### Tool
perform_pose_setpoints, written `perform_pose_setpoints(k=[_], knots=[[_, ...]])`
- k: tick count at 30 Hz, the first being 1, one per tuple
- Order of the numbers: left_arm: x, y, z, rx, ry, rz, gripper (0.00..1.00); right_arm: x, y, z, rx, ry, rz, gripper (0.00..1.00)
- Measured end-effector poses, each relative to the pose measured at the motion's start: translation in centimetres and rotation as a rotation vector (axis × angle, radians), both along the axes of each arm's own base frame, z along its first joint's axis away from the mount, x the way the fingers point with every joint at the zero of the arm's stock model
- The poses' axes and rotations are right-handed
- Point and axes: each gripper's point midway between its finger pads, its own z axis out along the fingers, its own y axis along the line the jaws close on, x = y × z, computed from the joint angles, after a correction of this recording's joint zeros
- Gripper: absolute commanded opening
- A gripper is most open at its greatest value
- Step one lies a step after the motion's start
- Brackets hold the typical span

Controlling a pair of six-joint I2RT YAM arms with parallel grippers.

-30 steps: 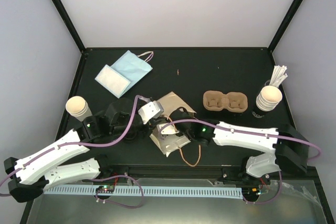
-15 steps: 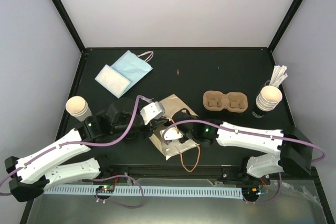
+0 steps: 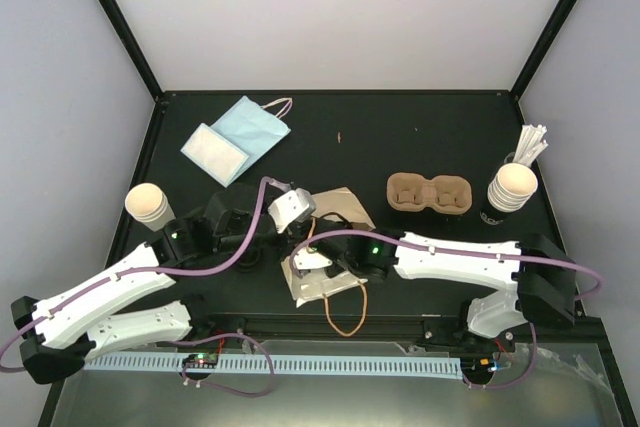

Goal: Pack the takeout coffee

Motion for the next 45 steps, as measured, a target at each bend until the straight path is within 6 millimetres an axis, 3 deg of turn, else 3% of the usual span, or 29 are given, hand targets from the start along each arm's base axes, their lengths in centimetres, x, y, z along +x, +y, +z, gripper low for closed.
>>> perform_pose_setpoints(k=[7, 12, 18, 22, 32, 36, 41, 45], knots=[[0.7, 0.4, 0.0, 0.008, -0.011, 0.039, 0.02, 1.2, -0.6, -1.1, -0.029, -0.031, -0.097, 0.89], [1.1, 0.6, 0.4, -0.003, -0.022, 0.064, 0.02, 1.3, -1.1, -0.4, -0.027, -0.005, -0.154, 0.89], [1.3, 0.5, 1.0, -0.009, -0.006, 0.079, 0.02, -0.4, -0.4, 1.4, -0.032, 0.033, -0.218, 0.9], [1.6, 1.0, 1.9, -0.013, -0.02, 0.1, 0.02, -0.7, -0.5, 0.4, -0.078, 0.041, -0.293, 0.9], [0.2, 0.3, 1.2, -0.01, -0.001, 0.014, 0.02, -0.5, -1.0, -0.8, -0.041, 0.005, -0.249, 0.91], [-0.7, -0.2, 1.1, -0.013, 0.015, -0.032, 0.02, -0.7, -2.2, -1.4, -0.022, -0.004, -0.224, 0.92], [-2.3, -0.8, 0.2, -0.017, 0.048, -0.095, 0.02, -1.1, -4.6, -3.5, -0.036, -0.014, -0.2, 0.92], [-3.4, -1.5, 0.1, -0.03, 0.064, -0.138, 0.02, -1.1, -5.4, -5.3, -0.057, -0.028, -0.181, 0.92]])
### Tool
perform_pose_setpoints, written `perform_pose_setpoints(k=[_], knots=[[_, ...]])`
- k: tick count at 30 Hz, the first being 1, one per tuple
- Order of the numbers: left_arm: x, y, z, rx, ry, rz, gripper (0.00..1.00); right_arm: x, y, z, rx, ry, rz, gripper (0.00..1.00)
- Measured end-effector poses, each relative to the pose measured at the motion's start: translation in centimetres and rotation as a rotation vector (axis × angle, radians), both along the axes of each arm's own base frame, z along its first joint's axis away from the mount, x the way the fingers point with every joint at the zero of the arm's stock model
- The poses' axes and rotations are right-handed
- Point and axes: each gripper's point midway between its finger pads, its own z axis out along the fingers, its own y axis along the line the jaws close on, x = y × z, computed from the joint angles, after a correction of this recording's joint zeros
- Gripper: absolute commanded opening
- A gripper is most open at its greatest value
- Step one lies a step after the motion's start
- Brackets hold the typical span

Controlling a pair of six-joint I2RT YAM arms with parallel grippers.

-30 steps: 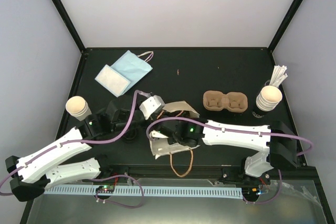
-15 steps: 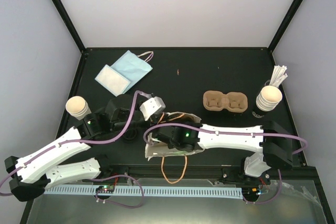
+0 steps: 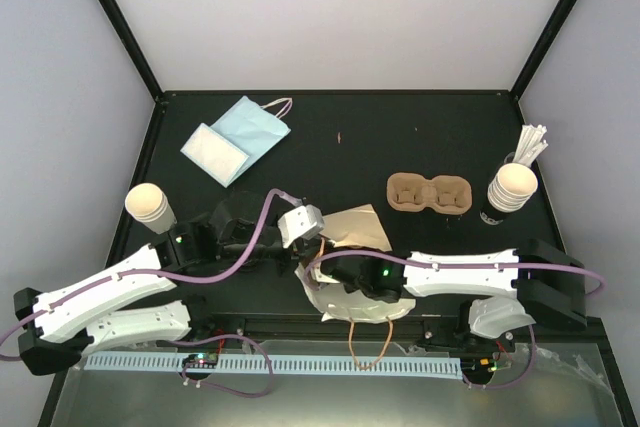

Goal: Pack the takeout coffee

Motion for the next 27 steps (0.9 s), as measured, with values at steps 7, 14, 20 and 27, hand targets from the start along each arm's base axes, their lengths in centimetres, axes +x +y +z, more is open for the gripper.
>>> perform_pose_setpoints(k=[7, 14, 20, 27], knots=[[-0.2, -0.8, -0.7, 0.011, 0.013, -0.016, 0.01, 1.4, 0.3, -0.5, -0.009, -0.072, 0.01, 0.91], [0.3, -0.6, -0.9, 0.017, 0.0, 0.014, 0.01, 2.2, 0.0, -1.1, -0.035, -0.075, -0.021, 0.8], [0.8, -0.6, -1.0, 0.022, -0.012, 0.035, 0.01, 2.3, -0.6, -1.0, -0.037, -0.048, -0.058, 0.51], [1.5, -0.7, -0.7, 0.014, -0.038, 0.065, 0.02, 2.3, -1.0, 0.1, 0.003, -0.013, -0.091, 0.46]])
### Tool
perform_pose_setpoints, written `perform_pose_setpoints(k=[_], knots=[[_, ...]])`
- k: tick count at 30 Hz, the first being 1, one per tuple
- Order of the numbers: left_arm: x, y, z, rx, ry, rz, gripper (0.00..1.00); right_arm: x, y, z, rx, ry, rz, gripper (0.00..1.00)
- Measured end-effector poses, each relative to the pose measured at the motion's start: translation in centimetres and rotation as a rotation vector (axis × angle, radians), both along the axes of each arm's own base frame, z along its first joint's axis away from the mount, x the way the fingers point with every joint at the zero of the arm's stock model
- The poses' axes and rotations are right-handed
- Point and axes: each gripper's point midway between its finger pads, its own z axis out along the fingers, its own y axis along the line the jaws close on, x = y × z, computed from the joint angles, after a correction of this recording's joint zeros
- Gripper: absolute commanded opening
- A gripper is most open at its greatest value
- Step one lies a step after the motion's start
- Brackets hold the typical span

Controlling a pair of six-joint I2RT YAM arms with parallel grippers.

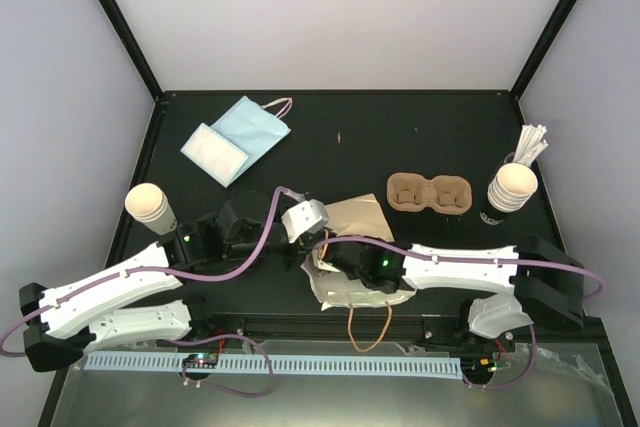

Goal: Pack the takeout coffee

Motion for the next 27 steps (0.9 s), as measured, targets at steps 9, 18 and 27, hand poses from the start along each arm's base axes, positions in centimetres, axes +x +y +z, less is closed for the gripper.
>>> perform_pose_setpoints(k=[9, 18, 27], knots=[[0.8, 0.1, 0.2, -0.001, -0.026, 0.038, 0.02, -0.5, 0.0, 1.9, 0.077, 0.046, -0.02, 0.27], [1.0, 0.0, -0.5, 0.024, -0.021, 0.048, 0.02, -1.3, 0.2, 5.1, 0.22, 0.074, -0.022, 0.17], [1.5, -0.3, -0.7, 0.031, -0.026, 0.064, 0.02, -1.9, -0.1, 6.3, 0.303, 0.149, -0.02, 0.08]])
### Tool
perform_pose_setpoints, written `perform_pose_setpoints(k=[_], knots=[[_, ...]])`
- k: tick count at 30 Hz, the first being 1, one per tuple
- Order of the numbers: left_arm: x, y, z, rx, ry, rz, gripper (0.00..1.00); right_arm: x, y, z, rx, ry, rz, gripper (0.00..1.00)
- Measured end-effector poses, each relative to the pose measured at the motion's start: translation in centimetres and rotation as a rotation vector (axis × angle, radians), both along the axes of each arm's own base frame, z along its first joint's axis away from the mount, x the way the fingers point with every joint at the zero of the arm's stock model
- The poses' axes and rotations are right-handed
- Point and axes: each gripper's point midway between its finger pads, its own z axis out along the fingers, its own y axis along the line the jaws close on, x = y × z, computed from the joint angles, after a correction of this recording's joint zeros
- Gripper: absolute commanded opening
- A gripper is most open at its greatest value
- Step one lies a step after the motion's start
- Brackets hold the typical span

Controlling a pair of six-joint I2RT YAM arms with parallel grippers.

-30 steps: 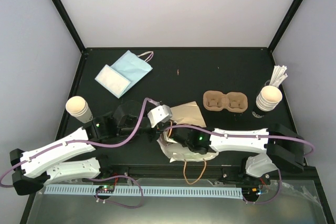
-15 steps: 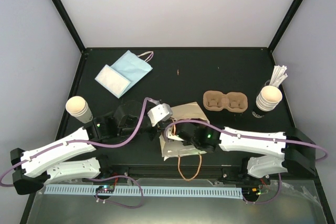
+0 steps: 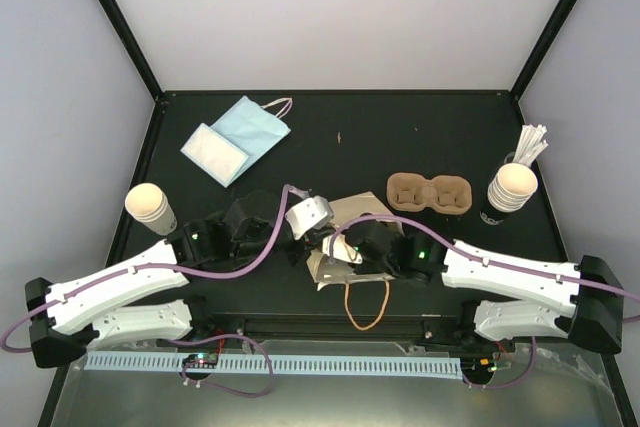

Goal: Pack the takeout coffee

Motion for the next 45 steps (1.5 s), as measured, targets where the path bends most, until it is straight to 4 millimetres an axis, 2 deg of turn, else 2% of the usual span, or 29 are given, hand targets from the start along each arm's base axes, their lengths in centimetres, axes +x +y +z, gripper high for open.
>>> perform_pose_setpoints(k=[6, 11, 13, 16, 21, 24, 28, 33, 37, 41, 45], knots=[[0.3, -0.1, 0.1, -0.001, 0.005, 0.018, 0.02, -0.6, -0.2, -0.2, 0.025, 0.063, 0.008, 0.09], [1.0, -0.3, 0.5, -0.006, 0.008, 0.047, 0.02, -1.5, -0.7, 1.2, 0.076, 0.091, 0.02, 0.09], [1.5, 0.0, -0.1, 0.014, 0.019, 0.067, 0.02, -1.7, -0.5, 3.1, 0.131, 0.086, 0.029, 0.09], [2.2, 0.3, -1.2, 0.051, 0.043, 0.09, 0.02, -1.6, 0.2, 8.7, 0.283, 0.041, 0.036, 0.09], [3.3, 0.9, -1.0, 0.067, 0.058, 0.132, 0.02, -1.9, -0.5, 14.8, 0.43, -0.01, 0.039, 0.09], [4.2, 1.3, -0.7, 0.071, 0.068, 0.164, 0.02, -2.1, -0.9, 17.7, 0.501, -0.034, 0.035, 0.09], [5.4, 1.7, -0.3, 0.065, 0.081, 0.192, 0.02, -2.1, -1.9, 20.7, 0.576, -0.066, 0.017, 0.09], [6.9, 2.3, -0.4, 0.058, 0.115, 0.24, 0.02, -2.2, -3.2, 22.5, 0.64, -0.068, -0.021, 0.11], [10.0, 4.4, -0.1, 0.023, 0.168, 0.351, 0.02, -2.8, -3.9, 22.3, 0.668, -0.011, -0.04, 0.12], [13.5, 7.3, 0.4, -0.016, 0.214, 0.477, 0.02, -4.6, -3.6, 22.0, 0.703, 0.119, -0.009, 0.16], [15.0, 8.9, 0.3, -0.038, 0.242, 0.527, 0.02, -7.5, -2.4, 21.9, 0.765, 0.317, 0.065, 0.16]])
